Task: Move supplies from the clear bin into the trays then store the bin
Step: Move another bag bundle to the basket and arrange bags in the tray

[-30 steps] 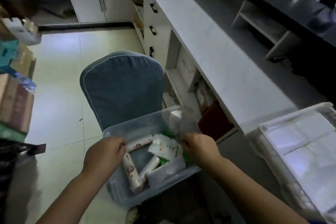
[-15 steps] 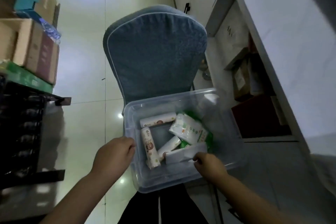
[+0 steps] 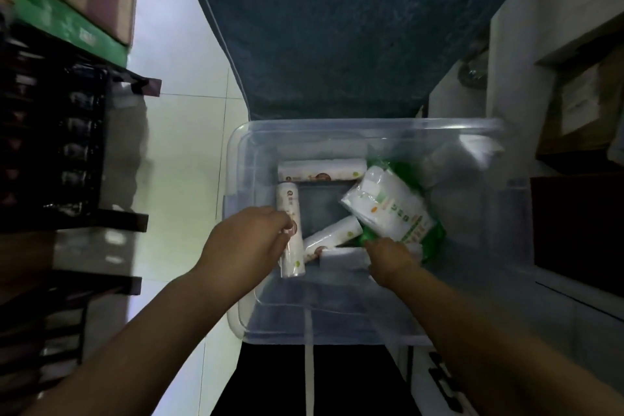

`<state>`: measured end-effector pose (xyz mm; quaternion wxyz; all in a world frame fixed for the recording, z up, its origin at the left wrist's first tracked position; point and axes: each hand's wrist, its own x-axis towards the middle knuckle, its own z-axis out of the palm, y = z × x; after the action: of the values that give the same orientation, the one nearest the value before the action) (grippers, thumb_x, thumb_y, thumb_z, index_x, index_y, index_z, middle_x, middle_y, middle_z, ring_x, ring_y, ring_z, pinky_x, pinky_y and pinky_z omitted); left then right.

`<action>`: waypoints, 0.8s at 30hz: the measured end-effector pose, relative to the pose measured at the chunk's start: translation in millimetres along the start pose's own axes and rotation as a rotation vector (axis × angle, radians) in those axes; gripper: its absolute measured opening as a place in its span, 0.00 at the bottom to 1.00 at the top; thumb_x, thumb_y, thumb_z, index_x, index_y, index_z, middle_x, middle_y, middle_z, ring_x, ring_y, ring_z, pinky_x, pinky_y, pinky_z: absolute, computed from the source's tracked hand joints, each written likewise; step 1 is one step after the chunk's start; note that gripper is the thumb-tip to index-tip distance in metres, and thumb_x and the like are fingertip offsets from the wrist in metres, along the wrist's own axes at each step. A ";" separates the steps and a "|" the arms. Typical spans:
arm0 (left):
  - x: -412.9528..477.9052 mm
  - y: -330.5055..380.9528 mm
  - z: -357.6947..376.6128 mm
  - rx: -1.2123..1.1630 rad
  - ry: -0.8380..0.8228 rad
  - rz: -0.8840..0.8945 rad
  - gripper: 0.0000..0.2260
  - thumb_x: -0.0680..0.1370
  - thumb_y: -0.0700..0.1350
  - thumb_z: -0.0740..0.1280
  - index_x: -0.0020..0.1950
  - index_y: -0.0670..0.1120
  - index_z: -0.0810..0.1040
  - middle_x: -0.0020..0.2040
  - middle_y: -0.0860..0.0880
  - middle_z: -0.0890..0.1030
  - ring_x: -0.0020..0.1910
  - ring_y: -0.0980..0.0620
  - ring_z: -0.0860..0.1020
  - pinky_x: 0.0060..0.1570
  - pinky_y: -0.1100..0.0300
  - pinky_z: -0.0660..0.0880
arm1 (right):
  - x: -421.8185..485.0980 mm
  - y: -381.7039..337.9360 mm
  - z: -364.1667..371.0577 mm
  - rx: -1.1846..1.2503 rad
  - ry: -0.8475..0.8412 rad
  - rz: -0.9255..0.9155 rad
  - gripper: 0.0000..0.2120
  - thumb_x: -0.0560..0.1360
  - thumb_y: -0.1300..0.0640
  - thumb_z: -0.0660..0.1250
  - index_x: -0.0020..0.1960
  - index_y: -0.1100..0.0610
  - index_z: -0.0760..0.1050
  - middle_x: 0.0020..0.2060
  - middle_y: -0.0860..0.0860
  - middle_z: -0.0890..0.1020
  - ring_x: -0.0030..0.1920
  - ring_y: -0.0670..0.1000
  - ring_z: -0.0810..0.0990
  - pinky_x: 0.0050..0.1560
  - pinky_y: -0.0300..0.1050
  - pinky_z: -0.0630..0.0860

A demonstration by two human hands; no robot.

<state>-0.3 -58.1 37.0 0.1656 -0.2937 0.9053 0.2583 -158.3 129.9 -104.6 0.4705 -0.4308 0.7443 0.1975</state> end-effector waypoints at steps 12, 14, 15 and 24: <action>4.0 17.8 22.0 0.064 -0.125 -0.077 0.11 0.76 0.50 0.63 0.57 0.55 0.78 0.55 0.52 0.81 0.50 0.50 0.79 0.46 0.58 0.76 | -24.4 7.1 -8.3 0.967 0.244 0.087 0.06 0.75 0.58 0.65 0.40 0.53 0.78 0.41 0.53 0.80 0.45 0.55 0.77 0.40 0.38 0.70; 5.9 26.0 20.3 -0.017 -0.144 -0.156 0.10 0.75 0.49 0.64 0.55 0.55 0.79 0.55 0.52 0.81 0.50 0.50 0.79 0.46 0.57 0.76 | -45.0 9.9 -25.5 1.326 0.268 0.067 0.10 0.75 0.59 0.66 0.35 0.51 0.78 0.34 0.48 0.80 0.40 0.53 0.79 0.33 0.36 0.74; 8.2 30.5 20.7 -0.082 -0.160 -0.191 0.10 0.75 0.49 0.65 0.55 0.55 0.79 0.55 0.52 0.81 0.50 0.50 0.79 0.47 0.56 0.76 | -55.0 10.1 -35.4 1.451 0.248 0.058 0.09 0.75 0.57 0.67 0.36 0.51 0.79 0.33 0.47 0.82 0.39 0.52 0.81 0.32 0.37 0.75; 38.4 86.3 3.4 -0.831 -0.136 -0.402 0.09 0.73 0.43 0.69 0.53 0.45 0.79 0.45 0.47 0.83 0.43 0.48 0.81 0.45 0.55 0.77 | -85.2 -4.0 -86.9 1.783 0.415 -0.121 0.09 0.73 0.63 0.68 0.48 0.50 0.79 0.44 0.49 0.86 0.47 0.50 0.83 0.41 0.37 0.79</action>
<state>-82.7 -13.4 48.8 0.1400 -0.4872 0.6373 0.5803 -185.2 105.7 11.6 0.4953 0.0267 0.6668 -0.5562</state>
